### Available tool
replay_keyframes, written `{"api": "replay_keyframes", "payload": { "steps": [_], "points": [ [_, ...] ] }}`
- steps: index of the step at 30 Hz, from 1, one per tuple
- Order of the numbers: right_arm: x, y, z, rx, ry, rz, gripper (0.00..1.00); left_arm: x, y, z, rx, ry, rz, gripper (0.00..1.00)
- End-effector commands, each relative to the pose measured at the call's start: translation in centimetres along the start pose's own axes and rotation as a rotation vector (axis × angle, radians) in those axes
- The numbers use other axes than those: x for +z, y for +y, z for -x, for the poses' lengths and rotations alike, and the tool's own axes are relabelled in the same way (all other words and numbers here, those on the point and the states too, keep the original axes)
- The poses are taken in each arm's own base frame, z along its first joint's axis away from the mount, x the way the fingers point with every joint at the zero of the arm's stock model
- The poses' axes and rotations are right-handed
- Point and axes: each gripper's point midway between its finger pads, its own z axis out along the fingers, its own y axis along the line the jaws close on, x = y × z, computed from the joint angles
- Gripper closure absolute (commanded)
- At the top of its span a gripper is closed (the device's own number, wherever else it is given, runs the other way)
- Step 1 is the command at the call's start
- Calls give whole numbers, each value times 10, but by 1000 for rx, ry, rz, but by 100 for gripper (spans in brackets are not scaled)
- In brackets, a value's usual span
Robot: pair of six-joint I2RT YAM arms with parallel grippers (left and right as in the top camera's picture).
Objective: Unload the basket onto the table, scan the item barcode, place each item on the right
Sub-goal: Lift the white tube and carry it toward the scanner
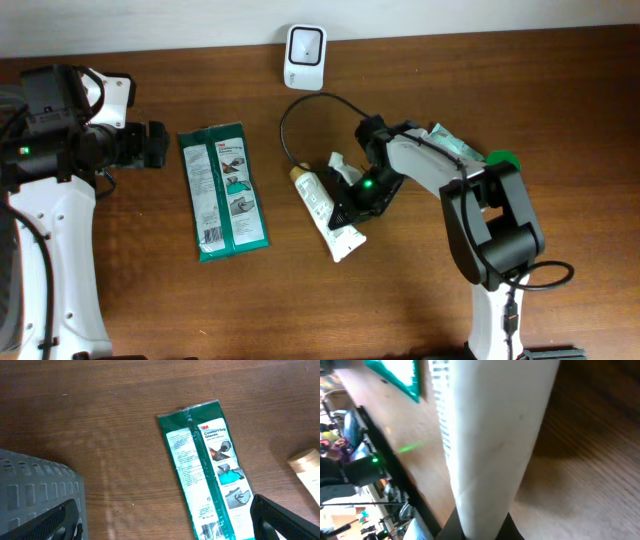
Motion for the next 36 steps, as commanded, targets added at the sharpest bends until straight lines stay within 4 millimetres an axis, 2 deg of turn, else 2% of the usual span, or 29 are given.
{"api": "replay_keyframes", "payload": {
  "steps": [1, 6, 12, 19, 22, 26, 33, 35, 36],
  "points": [
    [-63, 78, 17, -236, -194, 83, 96, -4, 1, 3, 15, -15, 2, 1],
    [-123, 143, -3, -439, -362, 44, 96, -4, 1, 3, 15, -15, 2, 1],
    [-159, 198, -33, -694, -475, 76, 96, -4, 1, 3, 15, -15, 2, 1],
    [-169, 220, -47, -784, -504, 142, 96, -4, 1, 3, 15, -15, 2, 1],
    [-176, 216, -45, -770, -523, 142, 96, -4, 1, 3, 15, -15, 2, 1],
    [-182, 213, -51, -835, -538, 158, 96, -4, 1, 3, 15, -15, 2, 1],
    [-183, 213, -54, -874, -542, 164, 96, -4, 1, 3, 15, -15, 2, 1],
    [-186, 217, -53, -814, -546, 201, 96, -4, 1, 3, 15, -15, 2, 1],
    [-190, 217, -48, -717, -552, 222, 96, -4, 1, 3, 15, -15, 2, 1]
  ]
}}
